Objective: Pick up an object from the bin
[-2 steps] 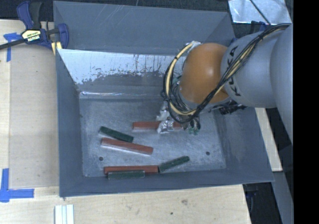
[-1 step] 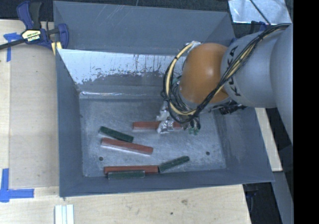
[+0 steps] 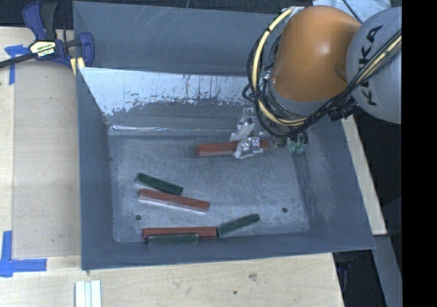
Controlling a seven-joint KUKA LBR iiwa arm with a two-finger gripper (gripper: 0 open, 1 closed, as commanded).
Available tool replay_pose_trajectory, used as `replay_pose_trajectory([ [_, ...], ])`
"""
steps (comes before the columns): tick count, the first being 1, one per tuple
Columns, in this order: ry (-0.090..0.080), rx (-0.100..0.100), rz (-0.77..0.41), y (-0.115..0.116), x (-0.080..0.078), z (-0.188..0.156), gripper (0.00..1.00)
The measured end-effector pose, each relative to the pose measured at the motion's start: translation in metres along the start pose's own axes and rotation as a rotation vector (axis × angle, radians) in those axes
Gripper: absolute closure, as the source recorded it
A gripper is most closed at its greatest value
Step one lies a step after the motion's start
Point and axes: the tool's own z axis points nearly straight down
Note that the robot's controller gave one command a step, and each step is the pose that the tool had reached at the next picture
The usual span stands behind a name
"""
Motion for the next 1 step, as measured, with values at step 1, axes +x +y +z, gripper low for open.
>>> replay_pose_trajectory([
  [1,0.0,0.0,0.0,0.0,0.0001,0.0001,1.0],
])
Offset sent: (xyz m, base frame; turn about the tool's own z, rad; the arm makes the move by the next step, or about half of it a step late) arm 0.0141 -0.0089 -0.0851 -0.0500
